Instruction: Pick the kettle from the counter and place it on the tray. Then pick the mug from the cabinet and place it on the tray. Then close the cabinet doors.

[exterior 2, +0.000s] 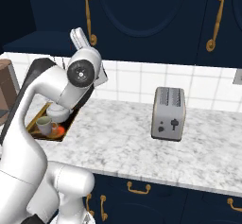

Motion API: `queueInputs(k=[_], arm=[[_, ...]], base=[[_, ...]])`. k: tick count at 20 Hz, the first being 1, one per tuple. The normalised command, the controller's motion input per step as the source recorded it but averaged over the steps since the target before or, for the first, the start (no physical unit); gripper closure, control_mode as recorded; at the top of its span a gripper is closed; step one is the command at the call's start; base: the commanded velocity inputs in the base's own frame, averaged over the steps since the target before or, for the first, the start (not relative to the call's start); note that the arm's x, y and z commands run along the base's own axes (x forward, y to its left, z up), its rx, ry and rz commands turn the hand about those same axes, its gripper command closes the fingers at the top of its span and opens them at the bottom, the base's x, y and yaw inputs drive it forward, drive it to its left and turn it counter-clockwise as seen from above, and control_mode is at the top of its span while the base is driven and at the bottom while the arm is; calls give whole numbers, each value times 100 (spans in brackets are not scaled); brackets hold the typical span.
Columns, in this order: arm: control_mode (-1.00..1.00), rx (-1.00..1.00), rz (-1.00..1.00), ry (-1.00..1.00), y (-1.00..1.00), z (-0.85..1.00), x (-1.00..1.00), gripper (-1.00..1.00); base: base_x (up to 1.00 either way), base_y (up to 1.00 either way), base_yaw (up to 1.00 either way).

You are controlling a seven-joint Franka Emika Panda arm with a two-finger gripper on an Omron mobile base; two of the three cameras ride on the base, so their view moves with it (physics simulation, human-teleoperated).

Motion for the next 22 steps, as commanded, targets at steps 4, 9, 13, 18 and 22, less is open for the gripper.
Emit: queueInputs(k=[4,9,13,18,22], arm=[[-100,-2,1,2,6,-1,0,100],[-100,0,0,0,0,0,0,100],[-100,-7,4,1,56,-3,-43,100],[-100,-17,11,0,93,-17,-90,100],[-100,-12,16,0,63,-21,-87,100]], base=[[0,0,0],[0,0,0],[0,0,0],[0,0,0],[0,0,0]])
